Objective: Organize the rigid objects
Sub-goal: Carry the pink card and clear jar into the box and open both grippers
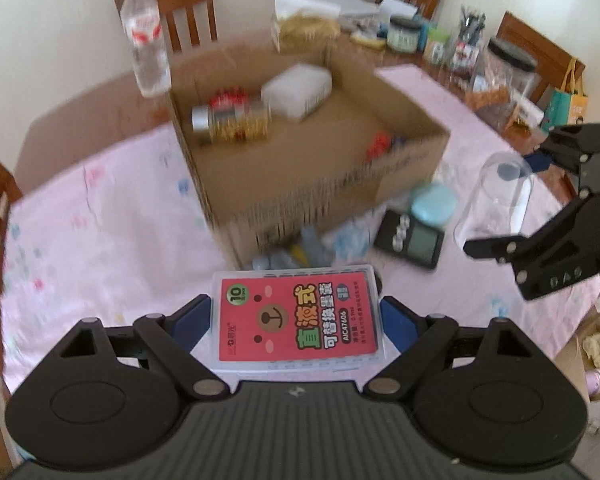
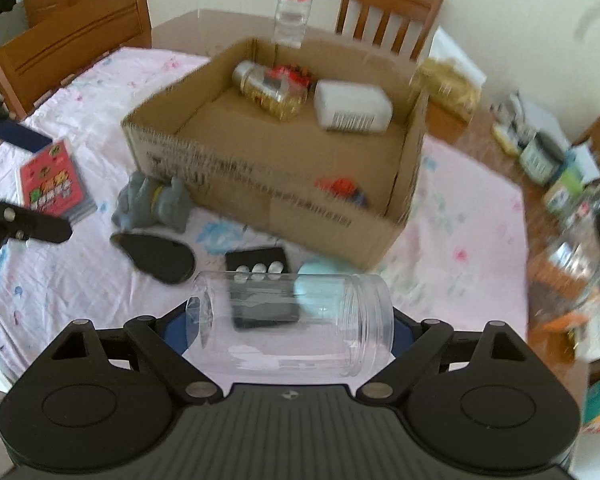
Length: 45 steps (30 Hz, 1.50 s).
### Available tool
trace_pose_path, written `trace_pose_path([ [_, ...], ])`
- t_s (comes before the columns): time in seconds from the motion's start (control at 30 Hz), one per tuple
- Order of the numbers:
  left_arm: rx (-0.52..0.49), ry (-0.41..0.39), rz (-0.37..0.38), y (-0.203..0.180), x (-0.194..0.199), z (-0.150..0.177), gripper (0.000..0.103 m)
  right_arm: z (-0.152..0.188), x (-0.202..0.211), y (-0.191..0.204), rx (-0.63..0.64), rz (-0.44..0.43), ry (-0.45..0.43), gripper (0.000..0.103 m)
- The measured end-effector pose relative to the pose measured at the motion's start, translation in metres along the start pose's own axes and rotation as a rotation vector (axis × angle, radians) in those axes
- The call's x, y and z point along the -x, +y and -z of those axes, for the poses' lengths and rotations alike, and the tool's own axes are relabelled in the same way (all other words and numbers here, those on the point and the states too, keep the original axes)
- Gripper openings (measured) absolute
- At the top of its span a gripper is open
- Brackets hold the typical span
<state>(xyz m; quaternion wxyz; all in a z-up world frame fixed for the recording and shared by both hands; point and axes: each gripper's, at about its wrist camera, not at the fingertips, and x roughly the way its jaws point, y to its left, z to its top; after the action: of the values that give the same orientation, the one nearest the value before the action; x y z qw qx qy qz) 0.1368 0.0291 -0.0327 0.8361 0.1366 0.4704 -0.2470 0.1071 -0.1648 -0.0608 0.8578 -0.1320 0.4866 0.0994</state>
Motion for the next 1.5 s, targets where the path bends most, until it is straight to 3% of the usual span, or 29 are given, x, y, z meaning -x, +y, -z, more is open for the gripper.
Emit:
trace_pose_path([
  [0.3,-0.01,-0.129,-0.021,0.0,0.001,-0.056,0.089,-0.033,0.022,-0.02,0.019,-0.035,-0.11,0.094],
  [0.6,0.05,-0.127,-0.076,0.012,-0.045,-0.086,0.089,-0.056,0.022,-0.034,0.07,-0.026,-0.148,0.094],
  [0.7,0.101,-0.165,-0.107,0.015,-0.052,-0.087,0.093,-0.062,0.019,-0.039,0.081,-0.037,-0.154,0.094],
  [0.93,0.206,-0.167,-0.156,0.017,-0.046,-0.072,0.096,-0.076,0.002,-0.049,0.105,-0.08,-0.155,0.094],
  [1.2,0.33,-0.147,-0.283,0.006,-0.017,-0.032,0.099,-0.098,-0.02,-0.061,0.125,-0.134,-0.167,0.094],
  [1.5,0.466,-0.092,-0.339,-0.012,-0.004,0.011,0.1,-0.127,-0.039,-0.07,0.137,-0.161,-0.192,0.094],
])
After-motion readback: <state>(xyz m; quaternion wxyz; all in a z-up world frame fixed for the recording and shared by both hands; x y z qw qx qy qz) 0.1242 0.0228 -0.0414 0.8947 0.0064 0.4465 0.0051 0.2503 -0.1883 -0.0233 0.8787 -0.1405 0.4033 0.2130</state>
